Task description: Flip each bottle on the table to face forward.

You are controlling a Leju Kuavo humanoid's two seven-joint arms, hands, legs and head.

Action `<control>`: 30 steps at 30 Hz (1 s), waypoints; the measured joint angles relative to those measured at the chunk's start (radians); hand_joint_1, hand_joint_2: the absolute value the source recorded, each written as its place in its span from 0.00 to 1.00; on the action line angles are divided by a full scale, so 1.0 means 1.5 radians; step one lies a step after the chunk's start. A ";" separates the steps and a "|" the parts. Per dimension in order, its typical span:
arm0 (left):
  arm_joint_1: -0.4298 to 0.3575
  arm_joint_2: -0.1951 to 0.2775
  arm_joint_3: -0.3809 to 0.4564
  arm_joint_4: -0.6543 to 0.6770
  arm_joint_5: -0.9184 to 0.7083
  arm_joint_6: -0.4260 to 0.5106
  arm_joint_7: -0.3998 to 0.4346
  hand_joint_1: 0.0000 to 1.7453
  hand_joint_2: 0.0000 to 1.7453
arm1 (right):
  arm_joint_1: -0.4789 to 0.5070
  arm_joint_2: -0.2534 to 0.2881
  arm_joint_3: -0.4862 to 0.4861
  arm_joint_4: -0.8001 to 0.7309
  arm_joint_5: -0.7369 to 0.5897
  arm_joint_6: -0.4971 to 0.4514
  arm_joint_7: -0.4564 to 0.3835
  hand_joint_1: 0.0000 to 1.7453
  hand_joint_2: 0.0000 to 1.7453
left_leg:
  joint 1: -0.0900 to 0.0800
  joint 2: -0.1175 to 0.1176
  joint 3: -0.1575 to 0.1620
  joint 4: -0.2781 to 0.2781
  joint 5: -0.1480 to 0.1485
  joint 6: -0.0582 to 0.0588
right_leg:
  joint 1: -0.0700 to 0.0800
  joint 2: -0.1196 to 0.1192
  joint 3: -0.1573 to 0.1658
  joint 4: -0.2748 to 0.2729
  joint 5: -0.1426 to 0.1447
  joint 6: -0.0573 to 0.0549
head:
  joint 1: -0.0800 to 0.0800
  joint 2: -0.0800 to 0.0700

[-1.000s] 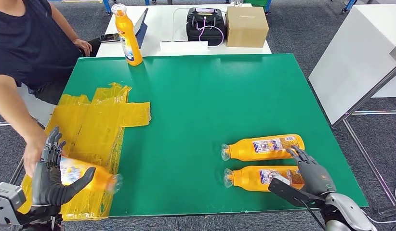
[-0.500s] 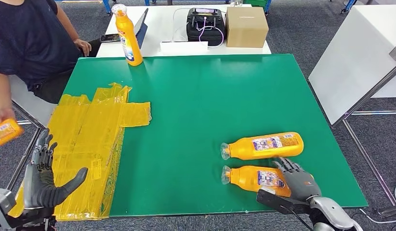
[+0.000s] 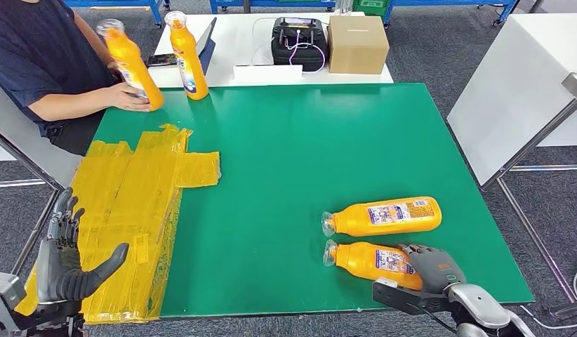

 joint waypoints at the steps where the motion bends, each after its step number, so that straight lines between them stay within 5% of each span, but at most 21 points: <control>1: 0.000 0.000 0.000 0.002 0.003 0.001 0.000 0.00 1.00 | -0.003 0.001 0.005 0.003 -0.003 -0.004 0.003 1.00 1.00 | 0.000 0.001 0.001 0.000 -0.001 0.000 | 0.000 0.000 0.001 0.000 0.000 0.000 | 0.000 0.000; 8: 0.001 0.001 0.000 0.018 0.029 -0.028 -0.005 0.00 1.00 | -0.010 0.001 0.023 0.017 -0.013 -0.031 0.001 1.00 1.00 | 0.001 0.002 0.005 0.000 -0.002 0.000 | 0.001 0.003 0.004 -0.001 0.000 -0.001 | 0.000 0.000; 13: 0.014 -0.002 -0.002 0.020 0.136 -0.109 0.048 0.00 1.00 | 0.000 0.013 0.024 0.012 -0.023 -0.092 -0.023 1.00 1.00 | 0.001 0.003 0.005 0.000 -0.002 0.000 | 0.001 0.004 0.006 -0.001 0.000 -0.001 | 0.000 0.000; 14: 0.026 -0.005 -0.005 0.015 0.164 -0.132 0.059 0.00 0.75 | 0.011 0.026 0.019 0.003 -0.021 -0.124 -0.033 1.00 1.00 | 0.001 0.003 0.004 0.000 -0.002 0.000 | 0.001 0.004 0.007 -0.001 0.000 -0.001 | 0.000 0.000; 17: 0.069 -0.020 -0.026 -0.014 0.226 -0.188 0.081 0.00 0.75 | 0.049 0.082 0.005 -0.056 -0.024 -0.184 -0.062 1.00 1.00 | 0.001 0.003 0.000 0.000 -0.001 0.000 | 0.001 0.004 0.006 -0.001 0.001 -0.002 | 0.000 0.000; 18: 0.079 -0.023 -0.040 -0.023 0.241 -0.197 0.084 0.00 1.00 | 0.059 0.103 0.003 -0.081 -0.033 -0.188 -0.078 1.00 1.00 | 0.001 0.003 -0.002 0.000 0.000 -0.001 | 0.001 0.004 0.005 0.000 0.001 -0.002 | 0.000 0.000; 23: 0.104 -0.024 -0.133 -0.051 0.275 -0.164 0.084 0.00 1.00 | 0.077 0.195 -0.015 -0.196 -0.049 -0.191 -0.144 1.00 1.00 | 0.001 0.001 -0.005 0.000 0.000 -0.001 | 0.002 0.001 0.002 0.000 0.001 -0.002 | 0.000 0.000; 30: 0.108 -0.011 -0.194 -0.064 0.286 -0.143 0.076 0.00 1.00 | 0.090 0.244 -0.034 -0.252 -0.049 -0.192 -0.162 1.00 1.00 | 0.001 0.001 -0.006 0.000 0.000 -0.001 | 0.001 0.001 0.002 0.000 0.001 -0.002 | 0.000 0.000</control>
